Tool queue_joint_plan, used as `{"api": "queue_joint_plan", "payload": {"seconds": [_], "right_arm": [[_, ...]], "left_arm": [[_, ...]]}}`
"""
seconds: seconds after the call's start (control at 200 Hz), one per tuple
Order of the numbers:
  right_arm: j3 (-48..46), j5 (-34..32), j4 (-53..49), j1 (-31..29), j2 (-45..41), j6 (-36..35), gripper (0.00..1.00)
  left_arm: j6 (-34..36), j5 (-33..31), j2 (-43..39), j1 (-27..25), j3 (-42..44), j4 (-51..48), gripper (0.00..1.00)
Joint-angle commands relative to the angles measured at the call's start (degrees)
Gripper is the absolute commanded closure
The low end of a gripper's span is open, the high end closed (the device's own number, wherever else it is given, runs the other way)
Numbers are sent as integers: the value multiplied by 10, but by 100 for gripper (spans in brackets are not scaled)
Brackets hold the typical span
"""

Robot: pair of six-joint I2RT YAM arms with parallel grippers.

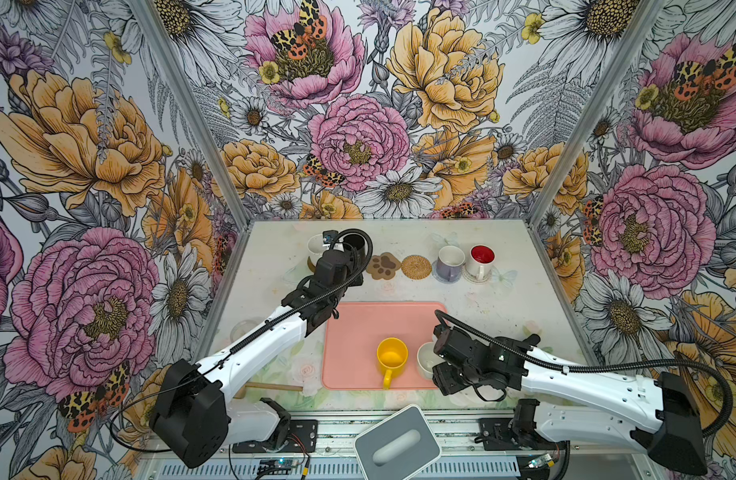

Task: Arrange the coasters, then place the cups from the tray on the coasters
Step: 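Lower right gripper into the white mug and grasp its rim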

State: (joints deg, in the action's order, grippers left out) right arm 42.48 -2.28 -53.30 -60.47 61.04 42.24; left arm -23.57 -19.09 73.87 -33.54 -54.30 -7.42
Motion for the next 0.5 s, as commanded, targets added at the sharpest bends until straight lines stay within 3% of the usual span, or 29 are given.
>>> {"api": "queue_joint_plan", "payload": {"seconds": [0.0, 0.495], "right_arm": [[-6, 1, 31, -4, 9, 0, 36], [-4, -2, 51, -4, 50, 8, 36]], "left_arm": [[10, -4, 8, 2, -1, 11, 50], [12, -6, 14, 2, -4, 10, 50]]}}
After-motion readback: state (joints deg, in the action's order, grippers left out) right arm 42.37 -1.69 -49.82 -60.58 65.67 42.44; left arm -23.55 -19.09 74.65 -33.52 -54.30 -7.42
